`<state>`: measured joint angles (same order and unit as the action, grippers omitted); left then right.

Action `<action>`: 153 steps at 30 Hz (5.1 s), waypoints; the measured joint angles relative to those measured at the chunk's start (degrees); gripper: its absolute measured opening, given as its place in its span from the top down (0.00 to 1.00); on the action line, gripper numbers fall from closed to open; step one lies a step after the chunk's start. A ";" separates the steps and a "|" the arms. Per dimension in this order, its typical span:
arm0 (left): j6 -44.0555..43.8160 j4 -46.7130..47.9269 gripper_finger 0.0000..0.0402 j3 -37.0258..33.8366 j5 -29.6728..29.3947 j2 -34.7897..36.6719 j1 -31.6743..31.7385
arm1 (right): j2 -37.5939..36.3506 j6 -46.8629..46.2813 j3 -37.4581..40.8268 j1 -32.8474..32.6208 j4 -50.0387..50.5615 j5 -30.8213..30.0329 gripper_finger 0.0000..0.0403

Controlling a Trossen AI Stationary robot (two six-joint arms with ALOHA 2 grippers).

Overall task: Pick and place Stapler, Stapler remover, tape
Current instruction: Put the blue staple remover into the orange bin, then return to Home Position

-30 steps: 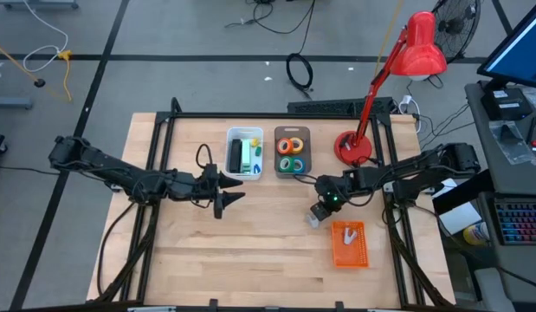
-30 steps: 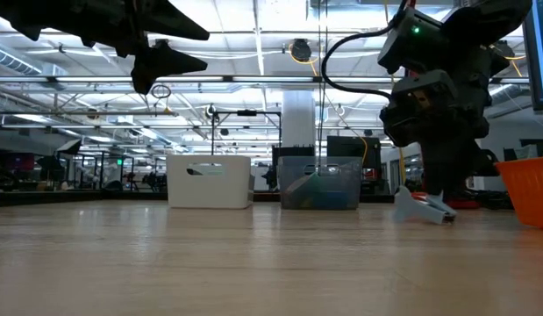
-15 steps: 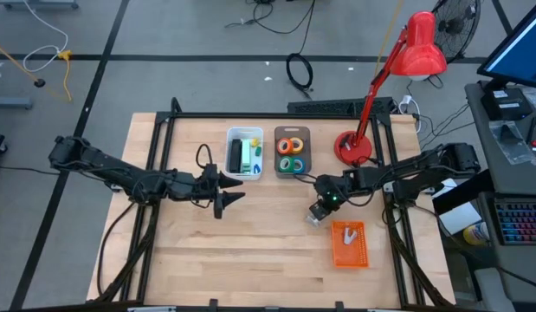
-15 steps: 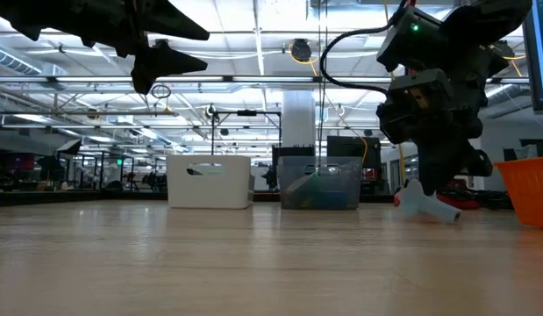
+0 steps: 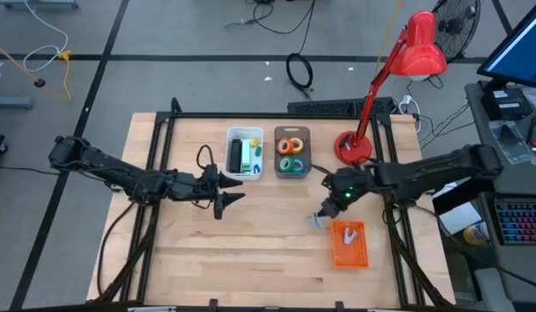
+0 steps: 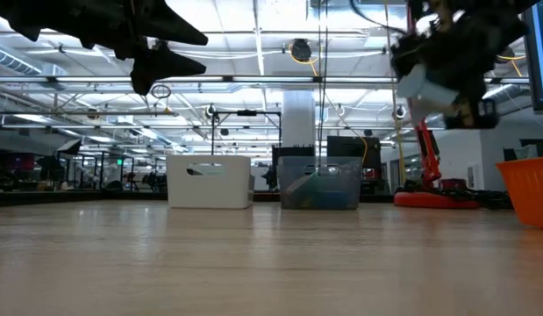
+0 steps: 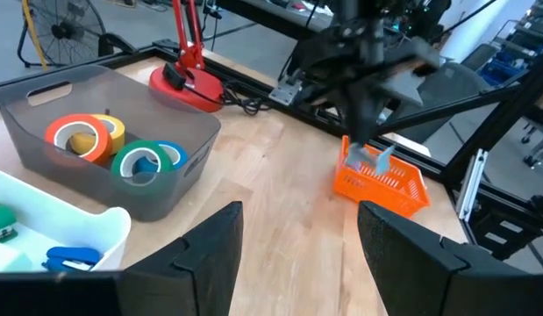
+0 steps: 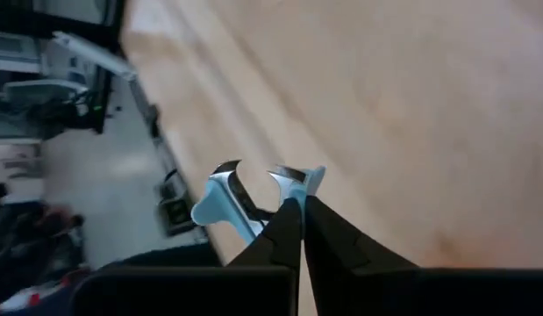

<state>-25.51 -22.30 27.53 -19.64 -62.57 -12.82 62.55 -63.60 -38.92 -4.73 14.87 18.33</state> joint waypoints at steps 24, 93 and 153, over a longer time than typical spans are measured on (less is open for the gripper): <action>-0.53 -0.03 0.43 0.00 0.00 0.00 0.02 | -5.59 -34.13 -0.02 -26.10 24.78 -6.26 1.00; -3.57 -0.18 0.43 -0.04 0.15 0.00 -0.09 | -10.58 -21.75 1.60 -26.52 15.20 -19.99 0.86; 14.82 20.60 0.43 -9.93 -1.49 40.13 -2.45 | -46.92 40.34 15.04 -22.81 -5.40 -37.84 0.96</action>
<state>-10.70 -1.70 17.59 -21.12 -22.43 -15.27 15.63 -23.26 -23.87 -27.54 9.47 -19.51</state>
